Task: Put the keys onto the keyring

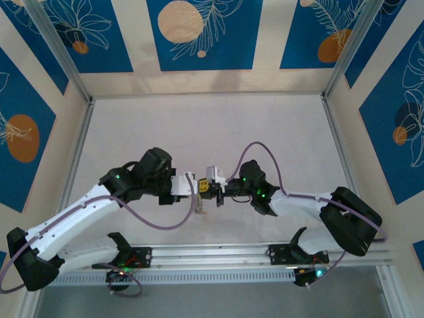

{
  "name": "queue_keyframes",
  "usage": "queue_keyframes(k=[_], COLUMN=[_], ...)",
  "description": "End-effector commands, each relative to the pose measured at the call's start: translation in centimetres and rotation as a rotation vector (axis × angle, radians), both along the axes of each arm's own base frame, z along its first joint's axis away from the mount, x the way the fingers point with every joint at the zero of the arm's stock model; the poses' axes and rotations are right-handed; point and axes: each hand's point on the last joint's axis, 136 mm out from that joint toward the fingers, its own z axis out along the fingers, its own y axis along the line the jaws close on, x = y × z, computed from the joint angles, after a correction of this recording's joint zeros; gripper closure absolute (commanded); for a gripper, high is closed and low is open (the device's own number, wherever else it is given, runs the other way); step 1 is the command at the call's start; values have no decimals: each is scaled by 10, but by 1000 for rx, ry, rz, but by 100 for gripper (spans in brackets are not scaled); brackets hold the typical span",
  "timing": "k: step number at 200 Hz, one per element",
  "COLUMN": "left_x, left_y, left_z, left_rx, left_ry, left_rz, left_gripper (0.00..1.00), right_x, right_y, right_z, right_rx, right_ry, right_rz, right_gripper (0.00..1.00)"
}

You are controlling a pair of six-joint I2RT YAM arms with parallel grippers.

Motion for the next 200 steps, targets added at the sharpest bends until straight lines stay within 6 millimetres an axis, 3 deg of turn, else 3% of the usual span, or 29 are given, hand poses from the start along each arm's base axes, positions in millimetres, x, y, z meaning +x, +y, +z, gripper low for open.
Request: queue_keyframes(k=[1, 34, 53, 74, 200], left_x=[-4, -4, -3, -2, 0], left_y=[-7, -5, -6, -8, -15], left_z=[4, 2, 5, 4, 4], left_rx=[-60, -56, -68, -91, -276], left_ry=[20, 19, 12, 8, 55], left_rz=[-22, -18, -19, -14, 55], left_gripper=[84, 83, 91, 92, 68], right_x=[-3, -3, -5, -4, -6], right_y=[-3, -9, -11, -12, -16], right_z=[32, 35, 35, 37, 43], right_rx=[116, 135, 135, 153, 198], right_ry=[-56, -58, -56, -53, -64], right_rz=[10, -2, -2, -9, -5], right_gripper=[100, 100, 100, 100, 100])
